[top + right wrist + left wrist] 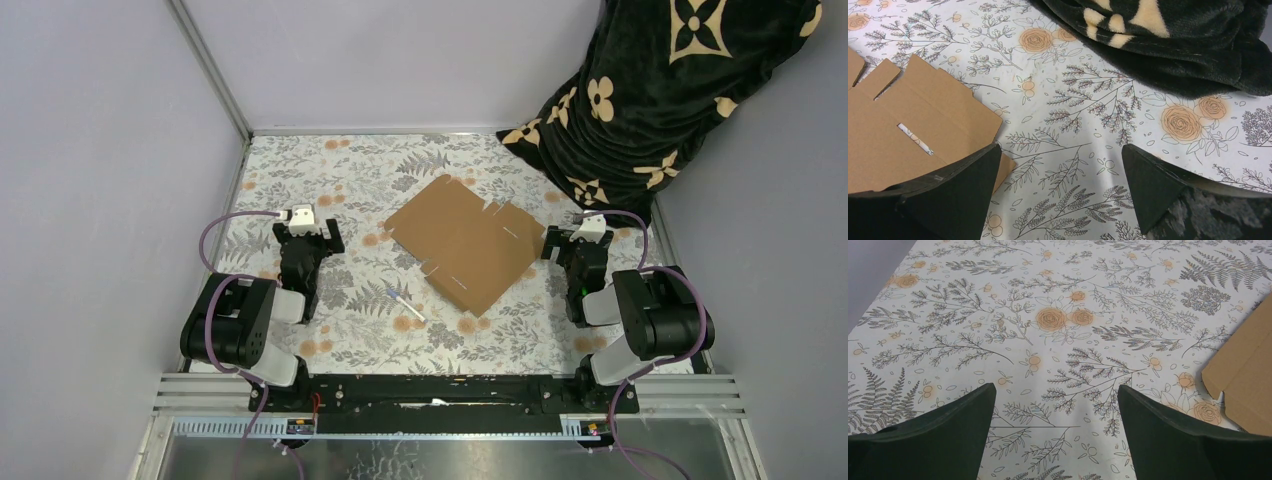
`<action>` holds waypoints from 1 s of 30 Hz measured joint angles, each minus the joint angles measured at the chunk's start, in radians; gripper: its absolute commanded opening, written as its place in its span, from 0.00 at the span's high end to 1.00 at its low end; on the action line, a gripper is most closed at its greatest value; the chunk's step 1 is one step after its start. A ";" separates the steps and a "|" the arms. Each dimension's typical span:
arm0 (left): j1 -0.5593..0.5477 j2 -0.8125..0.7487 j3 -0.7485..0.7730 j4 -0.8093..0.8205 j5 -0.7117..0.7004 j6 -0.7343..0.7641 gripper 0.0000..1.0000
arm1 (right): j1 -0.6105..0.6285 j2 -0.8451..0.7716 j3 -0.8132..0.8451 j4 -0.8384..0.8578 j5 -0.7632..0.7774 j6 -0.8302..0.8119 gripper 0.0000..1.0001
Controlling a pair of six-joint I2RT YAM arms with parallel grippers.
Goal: Fold the paper box
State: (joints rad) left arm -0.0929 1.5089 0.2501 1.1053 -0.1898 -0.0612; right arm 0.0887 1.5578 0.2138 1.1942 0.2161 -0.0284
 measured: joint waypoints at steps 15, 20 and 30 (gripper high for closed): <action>0.002 0.000 0.000 0.000 0.000 0.000 0.02 | 0.000 0.000 0.000 0.000 0.000 0.000 0.00; -0.003 -0.047 0.001 -0.060 -0.002 0.000 0.01 | 0.000 0.000 -0.007 0.017 -0.016 -0.004 0.00; -0.056 -0.372 0.359 -0.634 0.053 -0.242 0.01 | 0.013 -0.469 0.058 -0.373 -0.155 0.037 0.00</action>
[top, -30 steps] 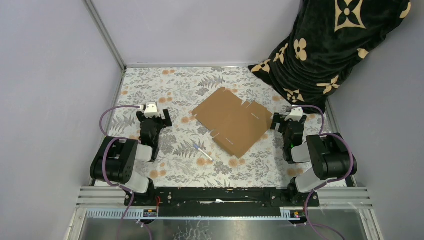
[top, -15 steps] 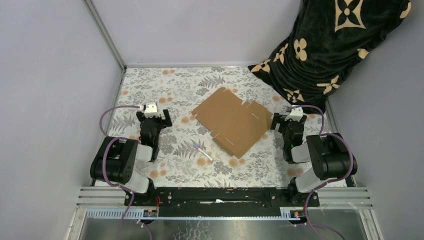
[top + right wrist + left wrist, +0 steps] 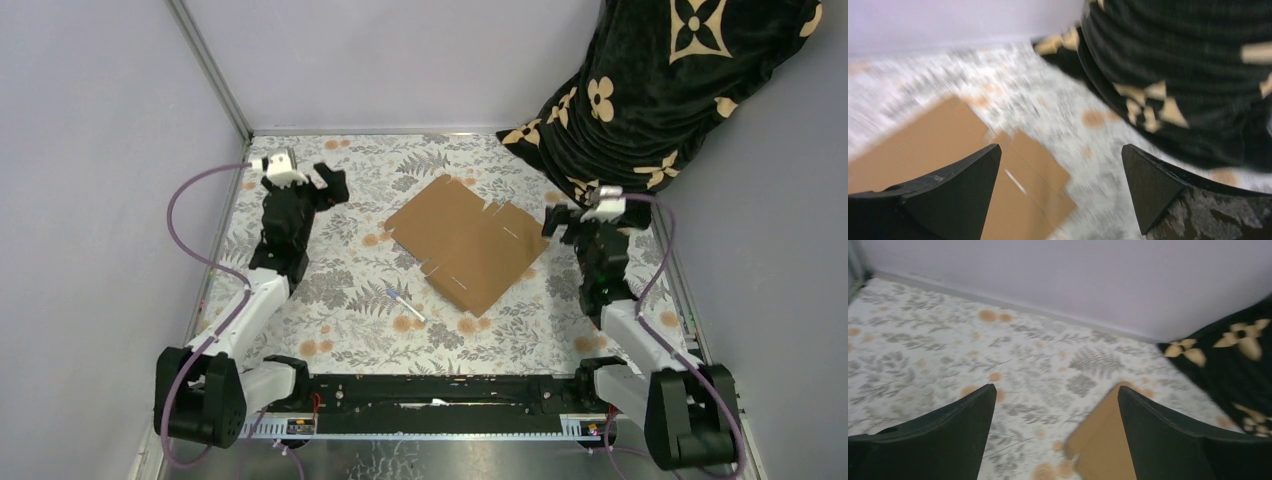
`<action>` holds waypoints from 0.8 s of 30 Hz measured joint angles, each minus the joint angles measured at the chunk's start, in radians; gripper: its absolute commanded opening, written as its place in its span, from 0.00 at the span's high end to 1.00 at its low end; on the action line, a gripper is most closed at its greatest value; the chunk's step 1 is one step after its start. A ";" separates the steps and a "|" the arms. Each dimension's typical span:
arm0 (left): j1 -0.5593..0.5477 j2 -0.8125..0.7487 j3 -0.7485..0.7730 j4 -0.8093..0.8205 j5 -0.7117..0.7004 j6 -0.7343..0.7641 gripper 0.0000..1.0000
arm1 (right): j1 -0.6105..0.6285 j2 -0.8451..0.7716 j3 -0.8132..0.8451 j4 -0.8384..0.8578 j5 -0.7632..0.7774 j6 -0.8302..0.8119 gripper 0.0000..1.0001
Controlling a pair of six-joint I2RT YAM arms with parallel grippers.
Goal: Fold the paper box
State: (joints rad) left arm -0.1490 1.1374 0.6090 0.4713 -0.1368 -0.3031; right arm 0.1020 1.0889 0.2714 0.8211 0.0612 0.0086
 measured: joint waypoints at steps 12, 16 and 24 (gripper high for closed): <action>-0.213 0.015 0.689 -0.479 0.251 -0.179 0.01 | 0.145 0.031 0.900 -0.820 -0.250 0.282 0.00; -0.177 0.001 0.618 -0.504 0.388 -0.306 0.01 | 0.124 0.090 0.861 -0.914 -0.294 0.345 0.00; -0.335 -0.030 0.445 -0.666 0.309 -0.331 0.02 | 0.122 0.238 0.809 -1.138 -0.208 0.294 0.00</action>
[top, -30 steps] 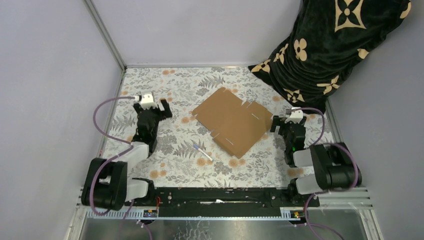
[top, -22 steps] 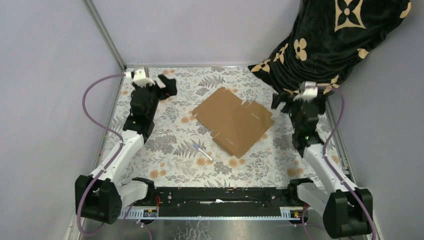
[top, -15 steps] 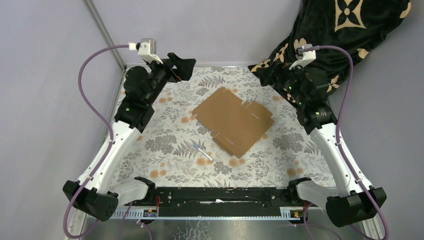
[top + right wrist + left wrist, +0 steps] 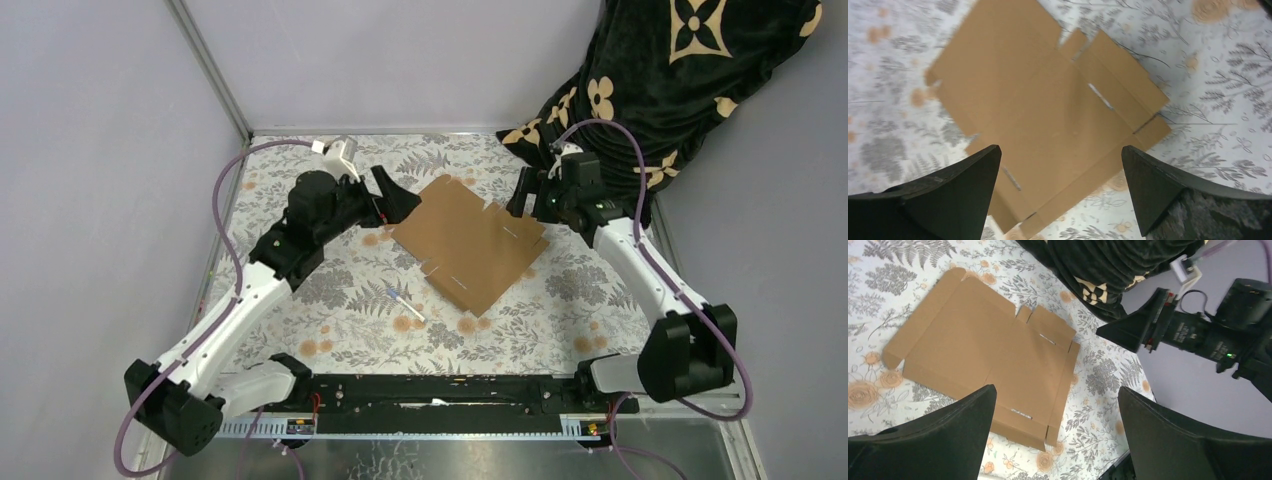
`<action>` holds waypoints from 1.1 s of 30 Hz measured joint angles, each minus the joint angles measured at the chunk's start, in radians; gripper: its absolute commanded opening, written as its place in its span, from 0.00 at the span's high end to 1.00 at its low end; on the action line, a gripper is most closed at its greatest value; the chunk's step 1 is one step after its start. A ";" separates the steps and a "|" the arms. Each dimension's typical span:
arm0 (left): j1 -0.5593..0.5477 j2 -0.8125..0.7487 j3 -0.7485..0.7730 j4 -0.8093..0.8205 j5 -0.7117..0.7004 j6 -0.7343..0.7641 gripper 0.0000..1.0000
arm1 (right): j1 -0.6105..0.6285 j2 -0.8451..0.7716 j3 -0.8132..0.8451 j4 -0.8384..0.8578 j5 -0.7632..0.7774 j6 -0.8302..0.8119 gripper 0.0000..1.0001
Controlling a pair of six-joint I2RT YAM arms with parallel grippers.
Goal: Fold the paper box
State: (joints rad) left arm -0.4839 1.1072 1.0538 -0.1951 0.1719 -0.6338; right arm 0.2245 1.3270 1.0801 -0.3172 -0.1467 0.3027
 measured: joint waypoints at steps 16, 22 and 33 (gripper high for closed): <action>0.007 0.109 -0.170 0.044 0.025 -0.108 0.01 | 0.000 0.320 0.036 0.060 0.064 -0.097 0.23; 0.007 0.130 -0.199 0.038 -0.046 -0.121 0.14 | 0.005 0.393 0.072 0.150 -0.005 -0.129 0.29; 0.007 0.208 -0.305 0.039 -0.067 -0.166 0.12 | 0.007 0.578 0.294 0.129 0.065 -0.185 0.30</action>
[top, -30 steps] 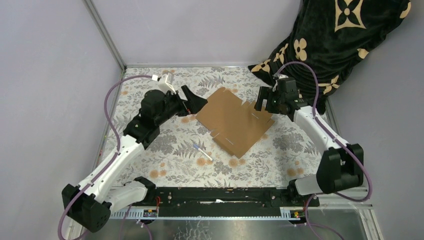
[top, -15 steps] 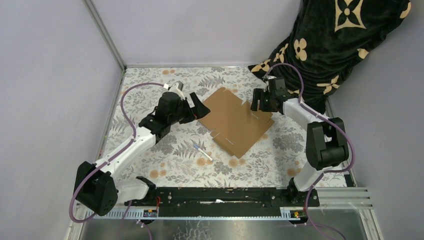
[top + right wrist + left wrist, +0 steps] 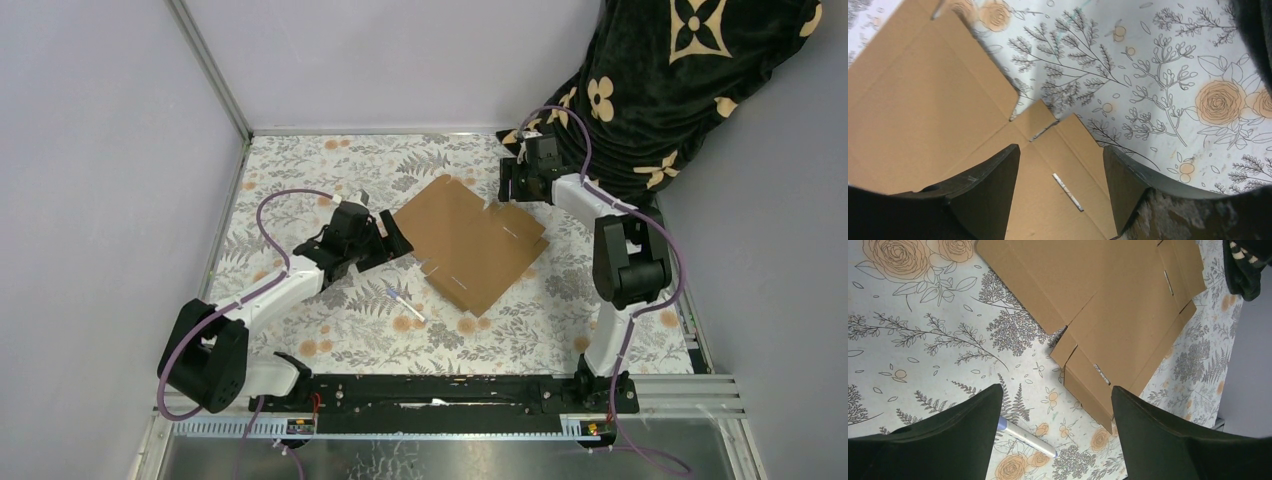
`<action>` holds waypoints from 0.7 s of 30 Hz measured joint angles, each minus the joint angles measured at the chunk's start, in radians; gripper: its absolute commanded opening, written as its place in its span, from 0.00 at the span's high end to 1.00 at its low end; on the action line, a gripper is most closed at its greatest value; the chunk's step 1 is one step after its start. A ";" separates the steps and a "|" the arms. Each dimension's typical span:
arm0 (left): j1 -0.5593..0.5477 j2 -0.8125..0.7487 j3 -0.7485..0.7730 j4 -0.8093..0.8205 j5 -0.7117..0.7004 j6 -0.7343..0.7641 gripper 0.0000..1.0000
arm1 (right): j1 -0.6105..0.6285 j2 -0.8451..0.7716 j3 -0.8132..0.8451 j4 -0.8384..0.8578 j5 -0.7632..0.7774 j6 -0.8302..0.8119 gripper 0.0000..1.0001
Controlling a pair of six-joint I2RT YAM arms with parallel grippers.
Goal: Fold the paper box
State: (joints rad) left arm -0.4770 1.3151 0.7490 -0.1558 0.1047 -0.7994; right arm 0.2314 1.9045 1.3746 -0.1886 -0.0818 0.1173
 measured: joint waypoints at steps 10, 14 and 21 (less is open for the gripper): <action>0.010 -0.003 0.014 -0.018 -0.004 0.020 0.11 | 0.000 0.060 -0.023 0.000 0.034 -0.009 0.30; 0.026 -0.012 0.013 -0.026 -0.004 0.027 0.11 | 0.000 0.060 -0.050 0.015 0.027 -0.009 0.30; 0.042 -0.042 0.005 -0.025 0.001 0.032 0.11 | 0.000 0.043 -0.157 0.099 0.018 -0.001 0.30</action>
State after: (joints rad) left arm -0.4355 1.2728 0.7544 -0.1810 0.1055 -0.7677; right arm 0.2310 1.9472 1.2175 -0.0898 -0.0635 0.1162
